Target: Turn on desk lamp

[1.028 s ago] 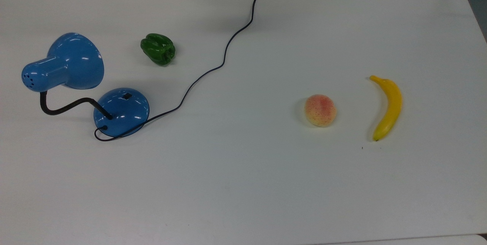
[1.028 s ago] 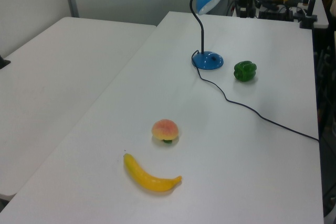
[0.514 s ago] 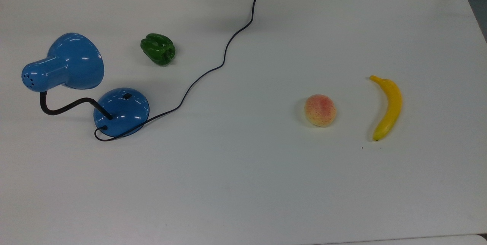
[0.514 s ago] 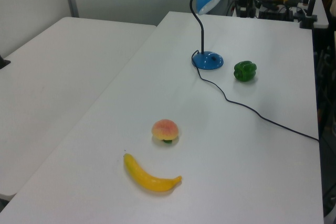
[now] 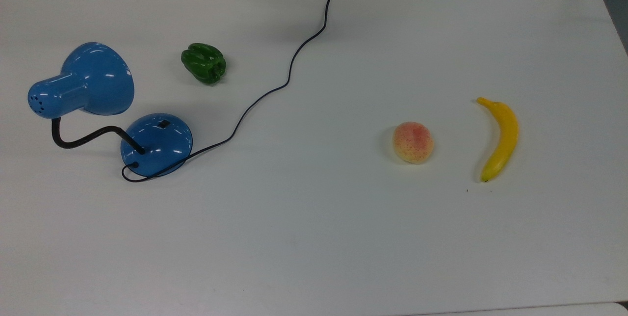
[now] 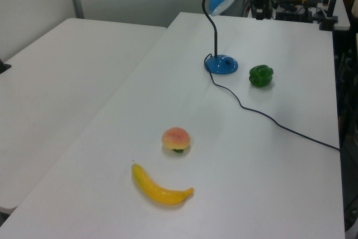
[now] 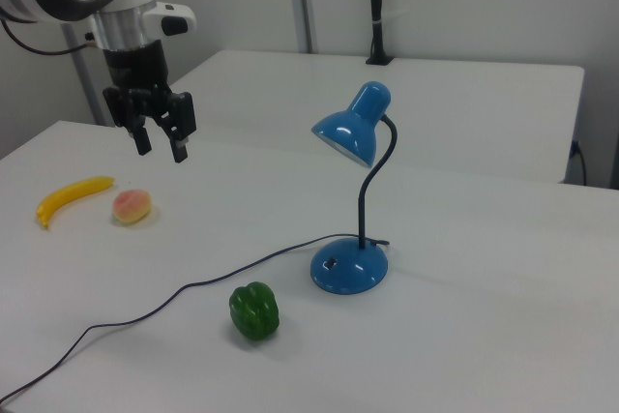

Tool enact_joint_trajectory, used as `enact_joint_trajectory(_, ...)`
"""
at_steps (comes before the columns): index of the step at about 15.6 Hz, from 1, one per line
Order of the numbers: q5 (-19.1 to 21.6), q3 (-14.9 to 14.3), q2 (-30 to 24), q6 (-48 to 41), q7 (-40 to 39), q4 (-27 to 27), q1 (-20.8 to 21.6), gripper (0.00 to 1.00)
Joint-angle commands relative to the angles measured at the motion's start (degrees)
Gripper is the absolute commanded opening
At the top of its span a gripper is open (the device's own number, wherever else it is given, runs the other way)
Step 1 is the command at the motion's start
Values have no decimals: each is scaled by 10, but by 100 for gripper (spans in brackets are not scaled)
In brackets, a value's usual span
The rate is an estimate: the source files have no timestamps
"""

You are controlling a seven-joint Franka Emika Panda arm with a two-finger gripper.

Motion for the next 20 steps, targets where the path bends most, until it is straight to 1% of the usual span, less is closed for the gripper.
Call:
enact_joint_trajectory(1,0,-7,0,-14,-8,3,6,0)
enact_joint_trajectory(9,1,-7,1,-10,-3,2,4,0)
enact_joint_trajectory(10,3,-7,2,-9,11,2,2,0)
enact_joint_trajectory(12,5,-8,4,2,67,1,1,0)
enact_joint_trajectory(15,6,-8,5,17,93,-2,-16,0)
enact_joint_trajectory(17,7,-8,5,43,113,-21,-30,0)
enact_joint_trajectory(20,6,-8,3,113,125,-75,-41,0)
